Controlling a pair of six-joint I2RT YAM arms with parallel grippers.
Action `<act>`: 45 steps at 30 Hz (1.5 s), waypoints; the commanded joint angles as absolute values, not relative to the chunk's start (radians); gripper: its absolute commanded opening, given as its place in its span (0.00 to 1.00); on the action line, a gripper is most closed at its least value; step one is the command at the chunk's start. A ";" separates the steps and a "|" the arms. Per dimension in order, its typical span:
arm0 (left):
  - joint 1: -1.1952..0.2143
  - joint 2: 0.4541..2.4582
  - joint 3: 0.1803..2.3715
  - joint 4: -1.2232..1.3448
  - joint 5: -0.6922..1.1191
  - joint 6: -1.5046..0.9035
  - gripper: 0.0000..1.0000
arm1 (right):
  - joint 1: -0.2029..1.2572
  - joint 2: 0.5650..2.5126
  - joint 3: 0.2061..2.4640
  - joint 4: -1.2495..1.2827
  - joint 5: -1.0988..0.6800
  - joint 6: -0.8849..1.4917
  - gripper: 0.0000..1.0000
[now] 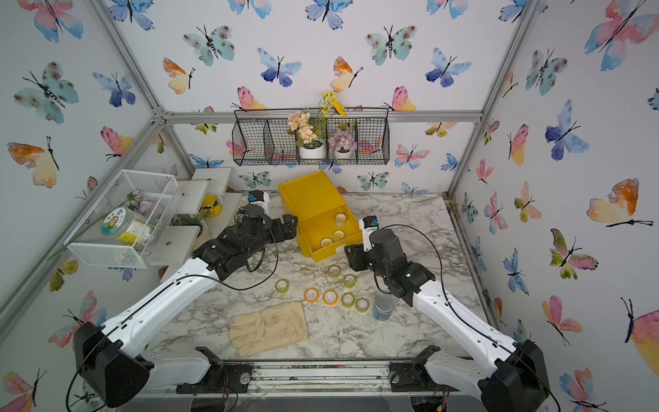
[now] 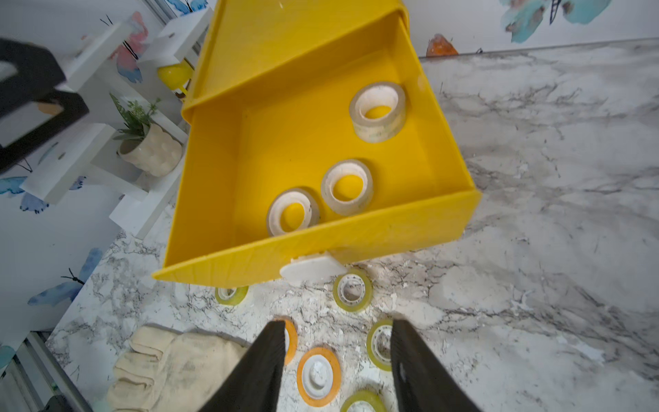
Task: Place the transparent tape into the drawer according to color
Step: Close the drawer in the storage box.
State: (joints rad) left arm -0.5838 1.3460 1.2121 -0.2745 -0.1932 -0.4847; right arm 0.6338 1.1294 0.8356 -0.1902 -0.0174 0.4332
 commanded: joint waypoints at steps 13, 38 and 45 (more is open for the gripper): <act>-0.512 1.504 1.232 -0.229 -0.160 -0.471 0.99 | 0.632 1.247 0.778 0.120 -0.077 0.466 0.52; -0.511 1.549 1.249 -0.284 -0.097 -0.469 0.99 | 0.632 1.684 1.068 0.391 -0.031 0.471 0.54; -0.513 1.558 1.239 -0.282 -0.079 -0.471 1.00 | 0.632 1.754 1.115 0.412 -0.025 0.490 0.57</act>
State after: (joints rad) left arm -0.5121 1.5257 1.2491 -0.2253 -0.1276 -0.4793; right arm 0.6338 1.7302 1.0851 0.3794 -0.0513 0.4801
